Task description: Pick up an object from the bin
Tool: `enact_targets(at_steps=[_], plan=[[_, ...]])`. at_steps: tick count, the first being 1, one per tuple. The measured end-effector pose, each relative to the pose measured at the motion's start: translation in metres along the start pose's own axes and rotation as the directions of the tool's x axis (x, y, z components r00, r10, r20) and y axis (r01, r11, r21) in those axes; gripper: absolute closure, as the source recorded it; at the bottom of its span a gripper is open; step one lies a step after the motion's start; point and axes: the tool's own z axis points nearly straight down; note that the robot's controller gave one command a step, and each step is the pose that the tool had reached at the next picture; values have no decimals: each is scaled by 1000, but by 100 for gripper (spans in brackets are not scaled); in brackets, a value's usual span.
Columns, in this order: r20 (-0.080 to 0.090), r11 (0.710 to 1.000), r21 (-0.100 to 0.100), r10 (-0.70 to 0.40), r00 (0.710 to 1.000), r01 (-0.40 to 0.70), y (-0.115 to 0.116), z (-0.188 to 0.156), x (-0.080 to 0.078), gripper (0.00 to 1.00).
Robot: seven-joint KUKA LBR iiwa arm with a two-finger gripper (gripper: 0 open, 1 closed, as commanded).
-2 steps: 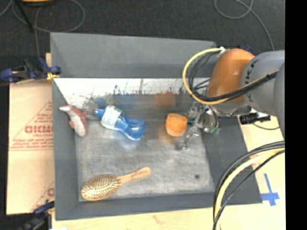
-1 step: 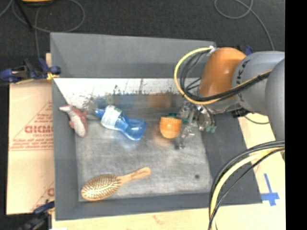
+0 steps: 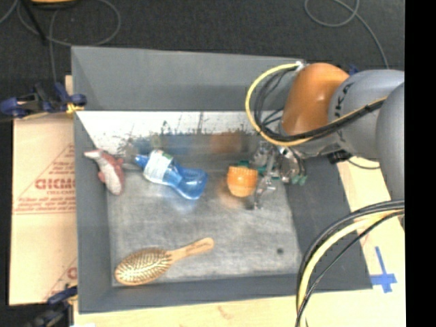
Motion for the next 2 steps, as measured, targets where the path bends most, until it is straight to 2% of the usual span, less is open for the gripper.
enact_targets(at_steps=[1,2], plan=[[7,959,-5,282,959,-282,22,-17,-2,0],[10,952,-7,307,952,-307,27,-21,-4,0]])
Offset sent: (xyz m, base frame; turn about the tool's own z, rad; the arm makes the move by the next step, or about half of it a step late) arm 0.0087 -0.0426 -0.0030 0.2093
